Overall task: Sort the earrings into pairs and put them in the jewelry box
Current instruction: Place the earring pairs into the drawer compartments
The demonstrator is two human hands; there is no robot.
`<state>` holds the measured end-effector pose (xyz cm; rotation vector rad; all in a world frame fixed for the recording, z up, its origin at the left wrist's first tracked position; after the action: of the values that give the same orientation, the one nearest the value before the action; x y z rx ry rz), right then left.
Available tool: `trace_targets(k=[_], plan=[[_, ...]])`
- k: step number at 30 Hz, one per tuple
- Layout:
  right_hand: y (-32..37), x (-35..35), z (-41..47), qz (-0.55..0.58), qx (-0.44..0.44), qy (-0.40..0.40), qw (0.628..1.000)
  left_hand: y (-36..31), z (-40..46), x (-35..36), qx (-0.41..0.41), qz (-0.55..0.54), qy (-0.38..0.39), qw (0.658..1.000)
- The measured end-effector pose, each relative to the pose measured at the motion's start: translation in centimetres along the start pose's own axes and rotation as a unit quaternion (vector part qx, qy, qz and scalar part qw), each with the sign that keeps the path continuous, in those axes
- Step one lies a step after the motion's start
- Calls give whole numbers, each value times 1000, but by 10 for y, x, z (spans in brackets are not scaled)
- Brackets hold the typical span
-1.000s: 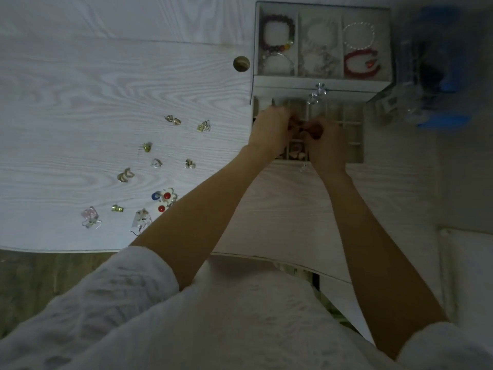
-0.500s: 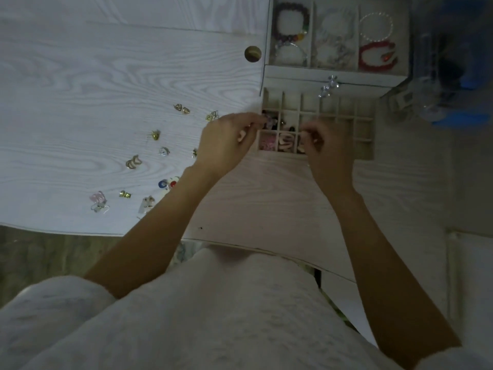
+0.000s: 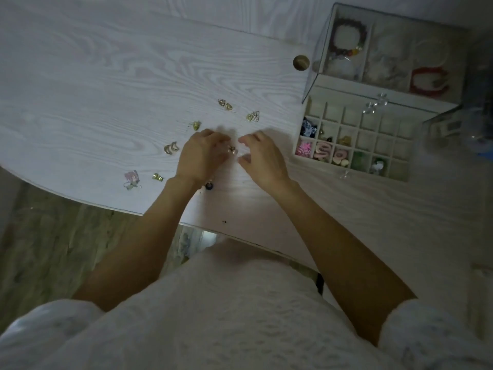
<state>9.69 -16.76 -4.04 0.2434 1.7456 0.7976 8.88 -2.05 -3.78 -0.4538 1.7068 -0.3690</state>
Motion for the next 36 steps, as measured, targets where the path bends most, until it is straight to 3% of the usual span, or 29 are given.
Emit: trace_targets(k=[10,15,19,25,30,36], plan=[[9,9,15,-58,26,-34,997,-7,-2,5,29,-9,-39,999],[4,-1,-6,-37,45,-52,997,-20,-10,11,60,-28,-8,998],[-20,-29,-44,62,80,-131,986,-54,-15,17,110,-122,13,986],[-62,-89,-83,153,168,-275,934,-135,0,37,158,-203,30,966],[-109,-121,-86,145,225,-321,908,-199,31,71,196,-146,64,968],[-132,-138,-77,39,230,-276,932,-220,61,106,198,-18,93,976]])
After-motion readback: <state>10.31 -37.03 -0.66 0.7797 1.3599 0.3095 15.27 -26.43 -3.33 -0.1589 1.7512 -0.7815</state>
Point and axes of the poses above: each hand's wrist, its own z-axis towards the middle knuckle, its own x-axis out of the palm, y = z × x, the point moved 2 cm from there along z, towards the middle knuckle, and after that the axes turned 4 degrees about -x, right-handed, at the moved point
